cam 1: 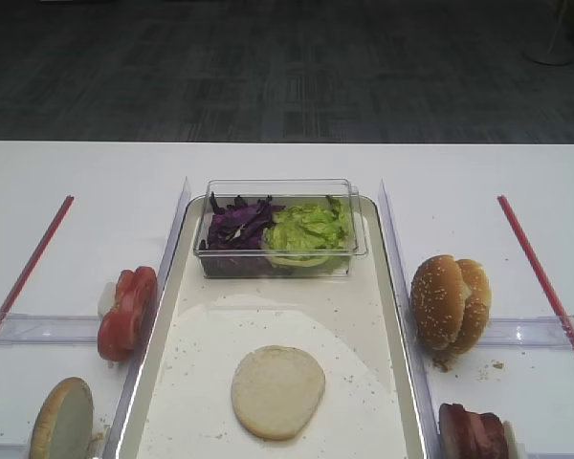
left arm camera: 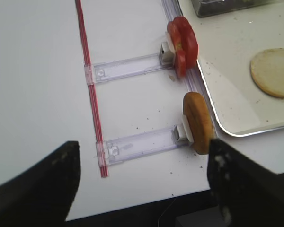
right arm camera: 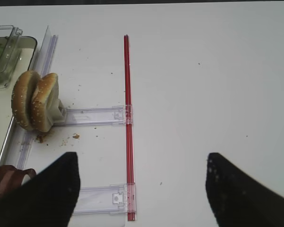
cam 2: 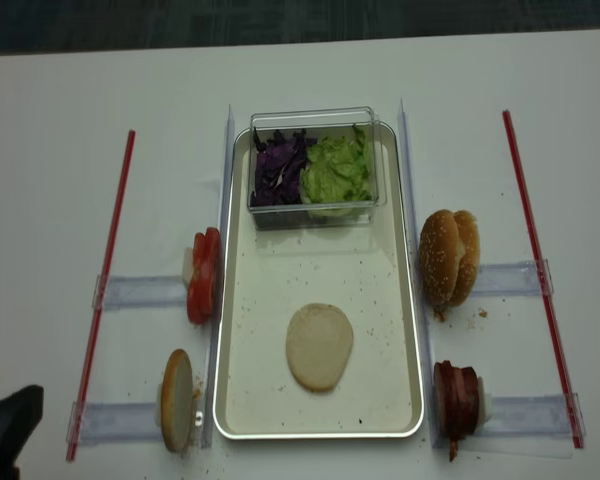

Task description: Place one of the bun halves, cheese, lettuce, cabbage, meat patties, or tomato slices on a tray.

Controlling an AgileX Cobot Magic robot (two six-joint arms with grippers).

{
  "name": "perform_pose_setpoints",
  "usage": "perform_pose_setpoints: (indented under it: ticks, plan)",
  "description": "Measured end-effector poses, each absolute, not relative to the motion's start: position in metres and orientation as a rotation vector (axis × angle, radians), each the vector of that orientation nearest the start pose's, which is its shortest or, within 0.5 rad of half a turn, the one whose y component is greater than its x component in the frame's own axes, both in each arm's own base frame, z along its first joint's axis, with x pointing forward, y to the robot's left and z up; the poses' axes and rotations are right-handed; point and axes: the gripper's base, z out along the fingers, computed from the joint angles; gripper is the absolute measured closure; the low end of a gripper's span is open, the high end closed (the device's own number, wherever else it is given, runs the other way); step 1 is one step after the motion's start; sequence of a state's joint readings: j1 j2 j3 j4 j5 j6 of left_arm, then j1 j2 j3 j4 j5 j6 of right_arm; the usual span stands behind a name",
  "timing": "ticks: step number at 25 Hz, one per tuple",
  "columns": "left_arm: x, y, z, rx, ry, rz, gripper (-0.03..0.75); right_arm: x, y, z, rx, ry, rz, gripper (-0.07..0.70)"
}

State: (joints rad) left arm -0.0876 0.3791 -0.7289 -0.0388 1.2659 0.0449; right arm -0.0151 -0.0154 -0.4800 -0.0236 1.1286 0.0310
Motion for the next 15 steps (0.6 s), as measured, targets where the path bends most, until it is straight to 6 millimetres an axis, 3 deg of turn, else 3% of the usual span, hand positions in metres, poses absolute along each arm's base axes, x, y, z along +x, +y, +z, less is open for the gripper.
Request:
perform_pose_setpoints:
  ticks: [9,15]
  plan:
    - [0.010,-0.004,0.284,0.160,2.348,-0.072,0.207,-0.008,-0.002,0.266,0.051,2.116,-0.019,0.061]
    - [0.002,-0.004,0.270,0.159,2.295,-0.075,0.207,-0.008,-0.002,0.266,0.051,2.116,-0.019,0.061]
